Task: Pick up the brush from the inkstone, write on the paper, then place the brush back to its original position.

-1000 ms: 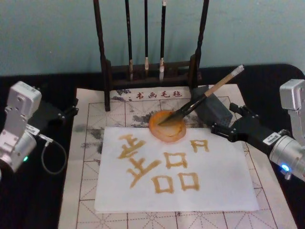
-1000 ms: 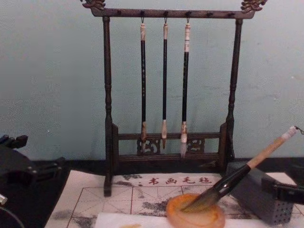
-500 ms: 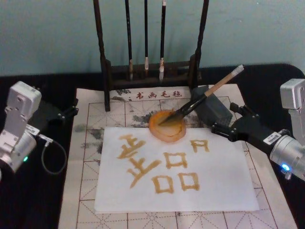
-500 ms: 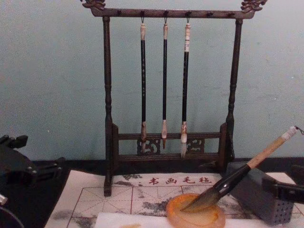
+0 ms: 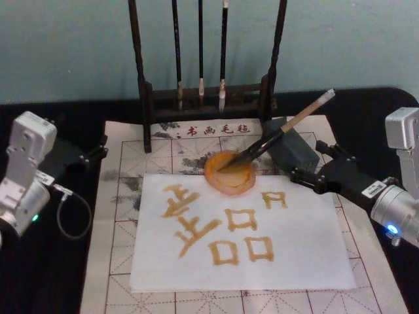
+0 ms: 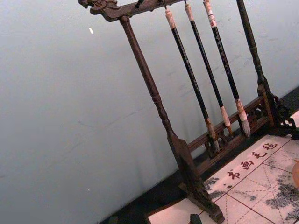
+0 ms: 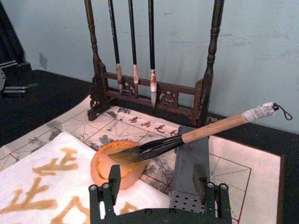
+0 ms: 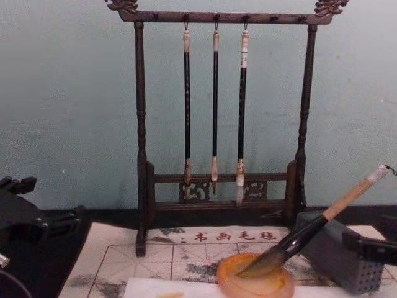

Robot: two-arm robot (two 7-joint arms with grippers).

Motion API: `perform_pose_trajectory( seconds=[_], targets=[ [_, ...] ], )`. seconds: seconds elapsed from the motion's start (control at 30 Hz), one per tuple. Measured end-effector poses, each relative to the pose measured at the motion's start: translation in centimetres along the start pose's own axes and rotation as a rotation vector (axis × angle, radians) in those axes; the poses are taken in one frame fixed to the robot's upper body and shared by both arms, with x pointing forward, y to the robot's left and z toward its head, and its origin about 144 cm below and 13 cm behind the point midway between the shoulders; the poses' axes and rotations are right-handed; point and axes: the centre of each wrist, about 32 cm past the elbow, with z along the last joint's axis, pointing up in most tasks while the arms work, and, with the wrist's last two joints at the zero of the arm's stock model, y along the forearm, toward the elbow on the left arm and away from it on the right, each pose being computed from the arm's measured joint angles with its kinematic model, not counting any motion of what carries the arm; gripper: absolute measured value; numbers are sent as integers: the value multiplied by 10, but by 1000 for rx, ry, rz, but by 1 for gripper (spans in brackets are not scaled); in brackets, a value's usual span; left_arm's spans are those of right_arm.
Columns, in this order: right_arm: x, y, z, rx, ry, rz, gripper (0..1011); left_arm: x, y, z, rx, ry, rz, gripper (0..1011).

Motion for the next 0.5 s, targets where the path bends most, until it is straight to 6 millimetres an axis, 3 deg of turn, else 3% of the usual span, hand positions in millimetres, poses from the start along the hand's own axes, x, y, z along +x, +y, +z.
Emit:
perform_pose_trajectory(
  seconds=[0.5],
  targets=[
    [0, 0, 0, 0, 1, 0, 1000, 0, 0, 0, 0, 0, 0, 1001]
  ],
)
